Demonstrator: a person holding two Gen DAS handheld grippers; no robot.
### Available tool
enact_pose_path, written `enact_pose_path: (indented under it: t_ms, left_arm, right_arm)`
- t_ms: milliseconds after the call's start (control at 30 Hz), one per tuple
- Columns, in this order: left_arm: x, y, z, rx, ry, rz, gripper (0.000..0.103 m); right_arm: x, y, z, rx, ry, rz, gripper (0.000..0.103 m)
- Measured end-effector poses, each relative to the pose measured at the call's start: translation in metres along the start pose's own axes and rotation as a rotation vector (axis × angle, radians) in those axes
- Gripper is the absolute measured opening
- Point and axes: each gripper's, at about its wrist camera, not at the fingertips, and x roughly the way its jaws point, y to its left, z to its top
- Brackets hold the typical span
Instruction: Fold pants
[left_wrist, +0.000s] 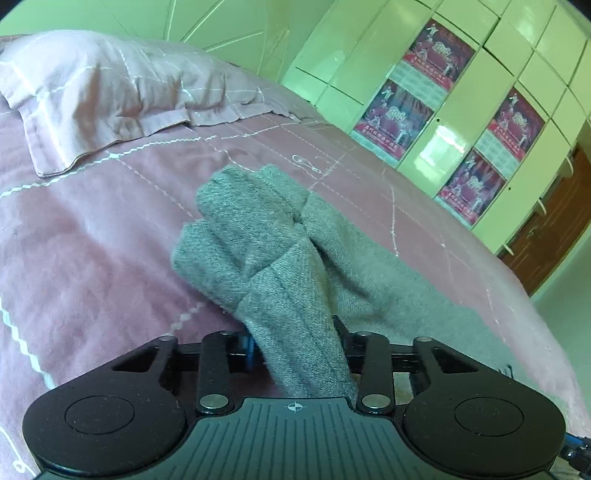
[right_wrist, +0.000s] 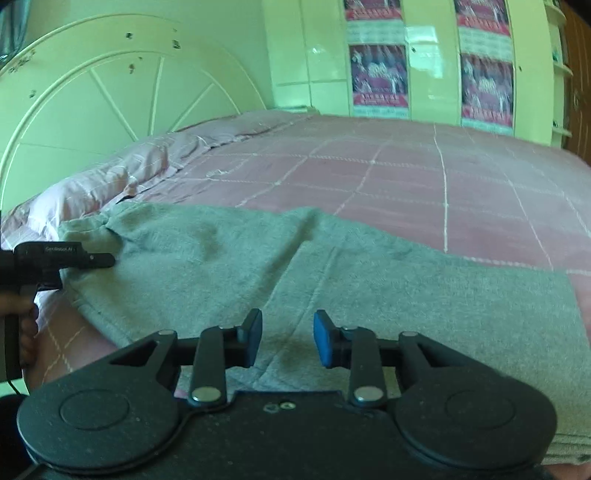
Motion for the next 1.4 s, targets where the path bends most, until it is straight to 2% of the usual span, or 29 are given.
enact_pose_path:
  t_ms: [33, 67, 133, 200, 233, 300, 333, 367, 400, 500, 567, 700, 733, 767, 800, 833, 900, 933, 1000, 1067, 1133, 1200, 1267, 1400]
  left_arm:
    - [0.001, 0.0, 0.0, 0.009, -0.003, -0.001, 0.034]
    - [0.002, -0.003, 0.0, 0.018, -0.004, -0.005, 0.026]
    - [-0.003, -0.011, 0.002, 0.028, -0.017, -0.006, 0.021]
    - [-0.017, -0.026, 0.007, 0.051, -0.066, -0.023, 0.018]
    - [-0.025, -0.035, 0.011, 0.062, -0.096, -0.039, 0.018]
    - [-0.039, -0.058, 0.021, 0.104, -0.142, -0.074, 0.018]
    - [-0.047, -0.074, 0.026, 0.138, -0.169, -0.093, 0.018]
    - [-0.053, -0.091, 0.029, 0.174, -0.187, -0.114, 0.018]
    - [-0.057, -0.11, 0.031, 0.217, -0.2, -0.132, 0.018]
    - [-0.062, -0.174, 0.025, 0.37, -0.216, -0.187, 0.018]
    - [-0.06, -0.224, 0.01, 0.488, -0.218, -0.226, 0.018]
    - [-0.044, -0.316, -0.043, 0.65, -0.142, -0.353, 0.019]
    - [-0.036, -0.341, -0.064, 0.674, -0.082, -0.391, 0.026]
    - [-0.027, -0.357, -0.08, 0.669, -0.018, -0.431, 0.056]
    - [-0.023, -0.37, -0.098, 0.669, 0.036, -0.475, 0.074]
    - [-0.024, -0.377, -0.11, 0.669, 0.032, -0.474, 0.094]
    - [-0.033, -0.374, -0.118, 0.657, -0.018, -0.449, 0.094]
    - [-0.036, -0.367, -0.116, 0.639, 0.003, -0.413, 0.094]
    - [-0.048, -0.342, -0.106, 0.606, -0.001, -0.393, 0.094]
    - [-0.064, -0.313, -0.102, 0.626, -0.002, -0.352, 0.094]
    - [-0.077, -0.281, -0.1, 0.65, 0.017, -0.32, 0.094]
    - [-0.083, -0.252, -0.105, 0.669, 0.076, -0.266, 0.094]
    - [-0.085, -0.229, -0.11, 0.658, 0.121, -0.226, 0.094]
    - [-0.08, -0.213, -0.117, 0.63, 0.145, -0.198, 0.094]
  right_arm:
    - [0.014, 0.005, -0.006, -0.044, 0.072, -0.021, 0.023]
    - [0.02, 0.007, -0.01, -0.07, 0.064, -0.031, 0.023]
    - [0.026, 0.006, -0.007, -0.074, 0.063, -0.043, 0.023]
    - [0.027, 0.003, -0.003, -0.052, 0.071, -0.031, 0.023]
    - [0.023, -0.002, 0.002, -0.005, 0.065, 0.0, 0.023]
    - [-0.005, -0.029, 0.005, 0.133, -0.048, 0.065, 0.025]
    - [-0.023, -0.047, 0.002, 0.211, -0.112, 0.05, 0.034]
    - [-0.035, -0.064, -0.001, 0.279, -0.137, 0.035, 0.046]
    - [-0.045, -0.084, -0.005, 0.357, -0.151, 0.028, 0.051]
    - [-0.081, -0.141, -0.025, 0.533, -0.224, -0.008, 0.052]
    - [-0.102, -0.173, -0.041, 0.633, -0.26, -0.029, 0.052]
    - [-0.134, -0.227, -0.081, 0.853, -0.329, -0.039, 0.052]
    - [-0.14, -0.238, -0.093, 0.9, -0.351, -0.041, 0.053]
    - [-0.144, -0.246, -0.101, 0.934, -0.368, -0.046, 0.053]
    - [-0.149, -0.253, -0.108, 0.962, -0.381, -0.053, 0.053]
    - [-0.15, -0.26, -0.114, 0.992, -0.389, -0.051, 0.054]
    - [-0.151, -0.267, -0.119, 1.016, -0.41, -0.019, 0.054]
    - [-0.15, -0.268, -0.119, 1.02, -0.414, 0.003, 0.056]
    - [-0.14, -0.268, -0.118, 1.03, -0.398, 0.074, 0.059]
    - [-0.123, -0.266, -0.109, 1.047, -0.358, 0.166, 0.059]
    - [-0.112, -0.26, -0.108, 1.06, -0.305, 0.248, 0.059]
    - [-0.104, -0.253, -0.105, 1.072, -0.266, 0.297, 0.059]
    - [-0.093, -0.247, -0.099, 1.083, -0.219, 0.31, 0.059]
    - [-0.072, -0.244, -0.09, 1.102, -0.158, 0.243, 0.059]
